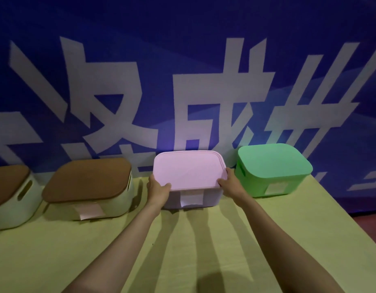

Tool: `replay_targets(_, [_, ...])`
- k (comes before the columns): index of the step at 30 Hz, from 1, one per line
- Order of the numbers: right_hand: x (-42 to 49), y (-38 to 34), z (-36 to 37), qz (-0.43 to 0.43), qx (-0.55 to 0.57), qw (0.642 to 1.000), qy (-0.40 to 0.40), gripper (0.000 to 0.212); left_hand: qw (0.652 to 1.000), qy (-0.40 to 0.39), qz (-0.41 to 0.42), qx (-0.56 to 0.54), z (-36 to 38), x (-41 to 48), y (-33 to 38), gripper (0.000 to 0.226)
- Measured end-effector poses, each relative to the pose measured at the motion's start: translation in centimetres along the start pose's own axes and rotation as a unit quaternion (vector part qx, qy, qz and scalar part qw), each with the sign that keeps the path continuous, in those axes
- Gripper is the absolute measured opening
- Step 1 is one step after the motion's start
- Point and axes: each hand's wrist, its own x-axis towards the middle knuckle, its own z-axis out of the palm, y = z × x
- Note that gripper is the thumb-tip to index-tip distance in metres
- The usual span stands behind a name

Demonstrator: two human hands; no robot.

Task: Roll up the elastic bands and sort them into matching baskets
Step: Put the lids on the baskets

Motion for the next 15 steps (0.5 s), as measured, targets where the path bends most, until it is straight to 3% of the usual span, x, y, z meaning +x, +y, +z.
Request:
replay_targets(9, [0.7, -0.4, -0.5, 0.005, 0.026, 1.0, -0.013, 0.057, 0.999, -0.022, -0.014, -0.034, -0.5, 0.0, 0.3, 0.057])
replay_targets(15, [-0.8, -3.6, 0.8, -0.064, -0.017, 0.998, 0.023, 0.054, 0.997, -0.034, -0.034, -0.053, -3.7, -1.2, 0.3, 0.071])
